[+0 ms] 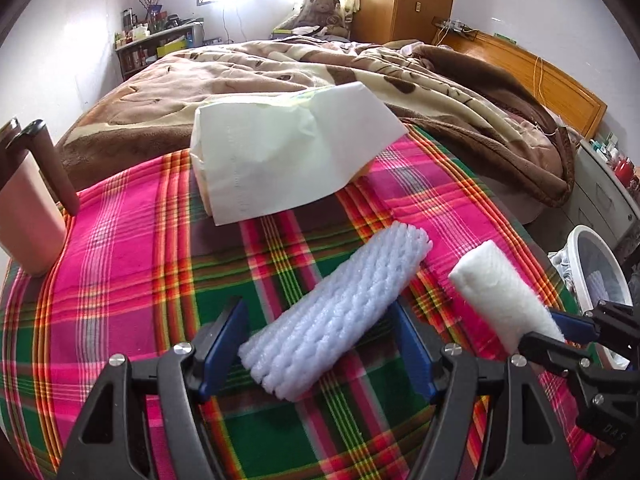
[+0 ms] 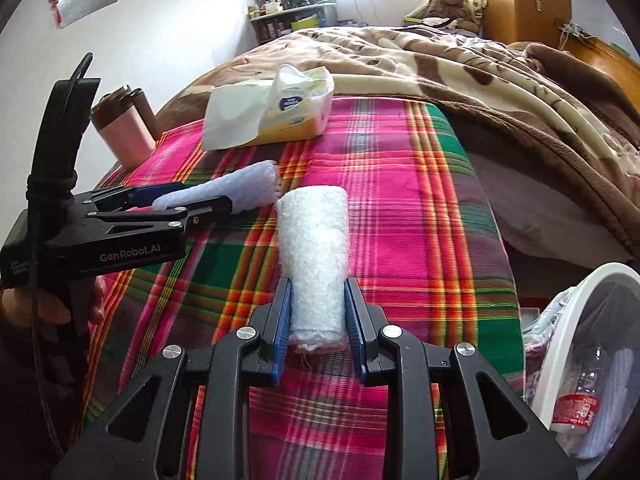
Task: Collect trash
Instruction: 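Grasp the white mesh sleeve with the left tool while the right tool grasps the white foam roll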
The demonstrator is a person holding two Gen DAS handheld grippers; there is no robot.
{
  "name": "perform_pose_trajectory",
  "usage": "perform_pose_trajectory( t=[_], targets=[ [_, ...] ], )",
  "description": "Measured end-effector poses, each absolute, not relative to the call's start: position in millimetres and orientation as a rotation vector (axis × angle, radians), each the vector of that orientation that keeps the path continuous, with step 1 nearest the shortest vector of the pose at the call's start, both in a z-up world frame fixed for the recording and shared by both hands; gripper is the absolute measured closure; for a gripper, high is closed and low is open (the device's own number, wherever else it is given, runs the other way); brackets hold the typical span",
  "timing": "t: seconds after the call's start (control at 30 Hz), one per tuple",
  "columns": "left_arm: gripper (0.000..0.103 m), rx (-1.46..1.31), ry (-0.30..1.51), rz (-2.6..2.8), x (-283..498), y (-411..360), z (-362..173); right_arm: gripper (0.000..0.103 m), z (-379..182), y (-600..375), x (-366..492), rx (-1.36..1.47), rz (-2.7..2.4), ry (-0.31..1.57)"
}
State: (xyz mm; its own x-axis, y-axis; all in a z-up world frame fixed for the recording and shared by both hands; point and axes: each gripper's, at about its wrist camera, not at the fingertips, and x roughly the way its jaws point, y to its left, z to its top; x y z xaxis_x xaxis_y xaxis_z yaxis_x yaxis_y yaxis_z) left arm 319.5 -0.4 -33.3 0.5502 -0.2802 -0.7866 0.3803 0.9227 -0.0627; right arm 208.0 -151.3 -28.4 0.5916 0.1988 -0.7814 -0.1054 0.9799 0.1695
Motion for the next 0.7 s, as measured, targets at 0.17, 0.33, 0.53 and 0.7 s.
perform_pose_trajectory(
  t=[0.17,0.33,0.53,0.7],
  targets=[
    [0.029,0.130,0.935,-0.398,322.5,-8.4,-41.2,0.076,-29.4,-160.3,207.8,0.131,0.158,0.916],
    [0.042,0.128,0.926,-0.390,322.4,-12.0,-39.3,0.076,-30.6,-167.8,208.2,0.152,0.147,0.912],
    [0.073,0.138,0.910,-0.350,315.0,-16.3,-37.3,0.076,-29.2,-172.3,205.0,0.167,0.143,0.900],
    [0.073,0.136,0.895,-0.337,300.2,-15.9,-33.3,0.076,-25.9,-178.3,198.2,0.177,0.139,0.886]
  ],
)
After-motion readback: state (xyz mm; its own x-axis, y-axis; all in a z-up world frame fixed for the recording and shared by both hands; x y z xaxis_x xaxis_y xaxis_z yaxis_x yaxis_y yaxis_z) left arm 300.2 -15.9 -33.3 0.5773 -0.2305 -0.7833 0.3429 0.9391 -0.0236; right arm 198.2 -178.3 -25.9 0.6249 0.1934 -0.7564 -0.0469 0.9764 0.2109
